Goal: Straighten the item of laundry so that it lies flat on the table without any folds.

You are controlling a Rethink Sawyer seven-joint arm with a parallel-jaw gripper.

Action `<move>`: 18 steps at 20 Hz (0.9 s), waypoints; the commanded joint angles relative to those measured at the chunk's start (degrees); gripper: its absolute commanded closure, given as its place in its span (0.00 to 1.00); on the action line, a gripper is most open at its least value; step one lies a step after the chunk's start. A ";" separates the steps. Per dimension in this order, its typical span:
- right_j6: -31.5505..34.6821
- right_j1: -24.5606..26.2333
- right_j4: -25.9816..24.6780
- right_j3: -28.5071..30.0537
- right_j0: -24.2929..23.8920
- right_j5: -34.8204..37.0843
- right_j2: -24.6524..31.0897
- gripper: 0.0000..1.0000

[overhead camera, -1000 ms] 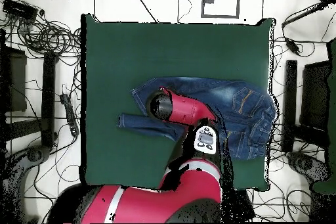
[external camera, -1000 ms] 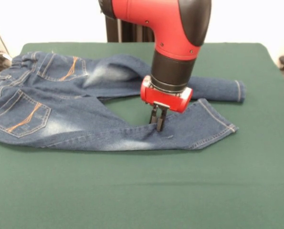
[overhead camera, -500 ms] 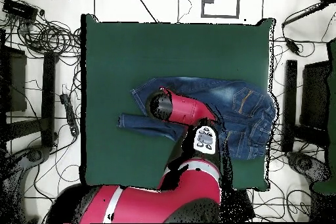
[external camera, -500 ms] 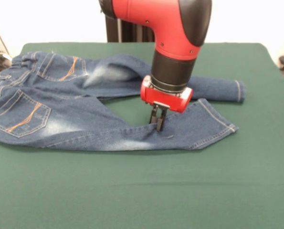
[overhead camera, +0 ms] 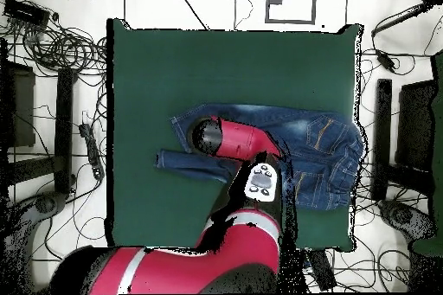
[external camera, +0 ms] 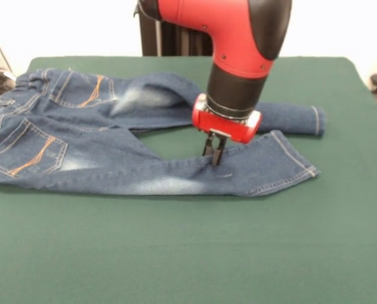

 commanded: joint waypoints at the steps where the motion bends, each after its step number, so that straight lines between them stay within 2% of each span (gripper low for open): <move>1: 9.81 2.23 1.79 -5.11 3.79 16.64 1.35 1.00; 4: 9.93 3.06 0.25 -9.89 5.25 27.55 -1.61 1.00; 10: 9.70 4.12 -0.98 -12.36 6.16 35.70 -2.03 1.00; 13: 7.72 5.42 -1.58 -13.83 5.63 37.53 -1.15 1.00; 18: 7.37 6.11 -1.72 -13.91 6.32 35.41 -0.43 1.00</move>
